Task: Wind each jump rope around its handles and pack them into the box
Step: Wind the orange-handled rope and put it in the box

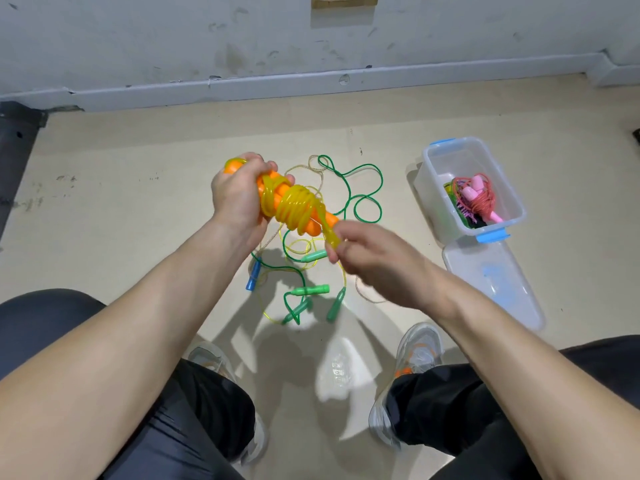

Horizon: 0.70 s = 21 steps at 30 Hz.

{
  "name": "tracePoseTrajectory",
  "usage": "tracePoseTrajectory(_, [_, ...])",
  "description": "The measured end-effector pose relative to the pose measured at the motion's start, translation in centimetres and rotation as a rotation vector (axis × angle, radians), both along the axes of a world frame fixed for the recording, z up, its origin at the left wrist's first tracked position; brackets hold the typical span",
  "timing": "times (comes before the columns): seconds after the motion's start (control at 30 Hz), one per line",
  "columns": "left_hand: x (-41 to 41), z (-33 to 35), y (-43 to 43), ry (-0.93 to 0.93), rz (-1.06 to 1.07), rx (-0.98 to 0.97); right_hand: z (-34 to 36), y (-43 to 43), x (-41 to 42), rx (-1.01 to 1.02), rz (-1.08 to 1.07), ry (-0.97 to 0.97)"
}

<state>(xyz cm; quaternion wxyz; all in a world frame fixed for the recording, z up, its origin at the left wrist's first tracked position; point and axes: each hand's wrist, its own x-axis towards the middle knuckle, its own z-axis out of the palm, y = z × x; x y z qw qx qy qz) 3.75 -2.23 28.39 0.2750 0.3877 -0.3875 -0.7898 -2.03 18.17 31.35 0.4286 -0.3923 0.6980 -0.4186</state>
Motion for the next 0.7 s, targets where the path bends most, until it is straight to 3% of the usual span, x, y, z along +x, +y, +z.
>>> tracePoseTrajectory(0.07, [0.0,0.2,0.1,0.005,-0.002,0.002,0.8,0.0,-0.5,-0.101,-0.146,-0.016])
tracePoseTrajectory(0.2, [0.1,0.6,-0.6,0.012,-0.011,0.023,0.1,0.4,-1.4,-0.166,-0.324,0.171])
tracePoseTrajectory(0.33, [0.2,1.1,-0.6,0.044,-0.059,0.054,-0.4,0.5,-2.2,-0.274,-0.627,0.117])
tracePoseTrajectory(0.4, [0.2,1.1,-0.3,0.047,-0.065,0.086,-0.6,0.5,-2.4,-0.303,-0.697,-0.043])
tracePoseTrajectory(0.57, [0.1,1.0,0.2,0.057,-0.117,0.208,-0.1,0.3,-2.5,-0.452,-0.664,-0.816])
tracePoseTrajectory(0.63, [0.1,0.7,0.6,0.059,-0.124,0.259,-0.1,0.1,-2.7,-0.472,-0.713,-0.913])
tracePoseTrajectory(0.7, [0.2,0.6,0.8,0.059,-0.102,0.316,-1.0,-0.3,-2.5,-0.382,-0.783,-0.849])
